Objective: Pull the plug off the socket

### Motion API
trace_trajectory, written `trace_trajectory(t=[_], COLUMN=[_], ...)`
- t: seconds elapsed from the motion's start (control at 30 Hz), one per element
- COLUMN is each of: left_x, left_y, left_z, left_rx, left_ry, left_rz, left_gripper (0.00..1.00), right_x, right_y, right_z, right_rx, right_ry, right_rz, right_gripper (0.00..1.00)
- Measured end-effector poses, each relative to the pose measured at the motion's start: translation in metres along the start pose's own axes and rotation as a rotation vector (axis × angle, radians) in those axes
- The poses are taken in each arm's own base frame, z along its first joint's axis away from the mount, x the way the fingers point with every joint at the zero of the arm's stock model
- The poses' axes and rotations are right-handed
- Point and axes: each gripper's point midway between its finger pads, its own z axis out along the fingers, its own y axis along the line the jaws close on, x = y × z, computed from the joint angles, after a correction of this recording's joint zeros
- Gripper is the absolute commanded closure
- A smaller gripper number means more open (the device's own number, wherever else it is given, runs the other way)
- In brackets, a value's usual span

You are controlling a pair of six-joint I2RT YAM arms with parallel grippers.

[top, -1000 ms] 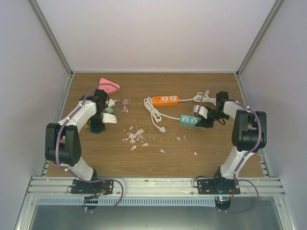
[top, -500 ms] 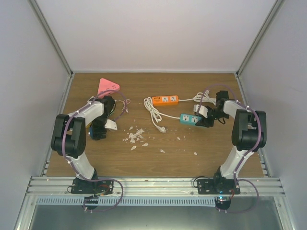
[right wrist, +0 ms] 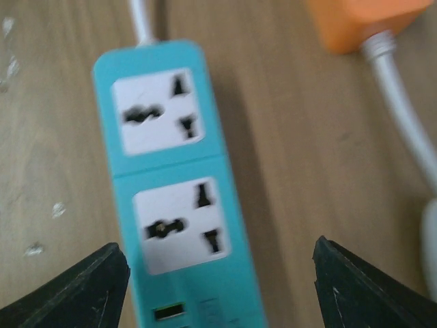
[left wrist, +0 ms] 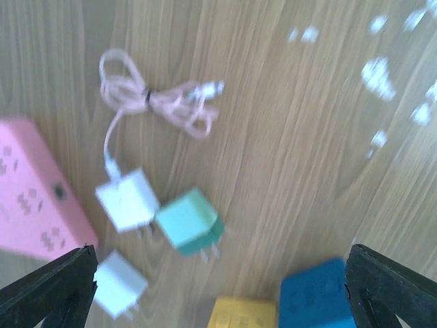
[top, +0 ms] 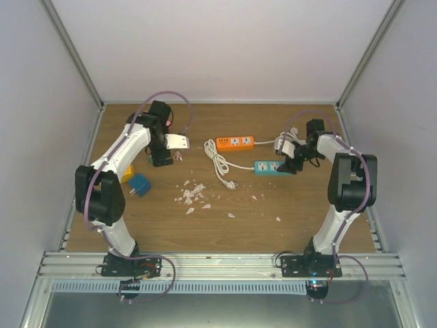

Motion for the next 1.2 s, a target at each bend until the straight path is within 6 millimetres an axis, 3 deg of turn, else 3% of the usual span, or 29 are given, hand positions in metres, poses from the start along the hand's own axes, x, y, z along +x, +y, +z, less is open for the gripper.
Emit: trace_trajectory(t=[0.2, 0.33, 0.53, 0.73, 0.87, 1.2], left_x=[-0.057, -0.085, -0.13, -0.174, -0.185, -0.183], left_y=[-0.012, -0.007, 0.002, 0.005, 0.001, 0.0], left_z=[0.014, 0.019, 0.02, 0.043, 0.059, 0.075], left_rx=[0.06, 0.07, 0.059, 0.079, 0.105, 0.113], left_ry=[-0.158, -0.255, -0.378, -0.441, -0.448, -0.421], left_rz=[0.033, 0.023, 0.024, 0.029, 0.016, -0.002], left_gripper=[0.01, 0.01, 0.01, 0.01, 0.01, 0.05], right_x=[-0.034, -0.041, -0.014, 0.016, 0.029, 0.068], right_y=[-0.046, -0.078, -0.108, -0.119, -0.122, -0.128], right_z=[-0.022, -0.023, 0.003, 0.025, 0.019, -0.004], right_rx=[0.075, 0.128, 0.146, 0.146, 0.163, 0.205], right_ry=[-0.061, -0.055, 0.032, 0.111, 0.135, 0.141], right_rz=[-0.009, -0.006, 0.066, 0.126, 0.156, 0.24], right_gripper=[0.21, 0.21, 0.24, 0.31, 0.32, 0.28])
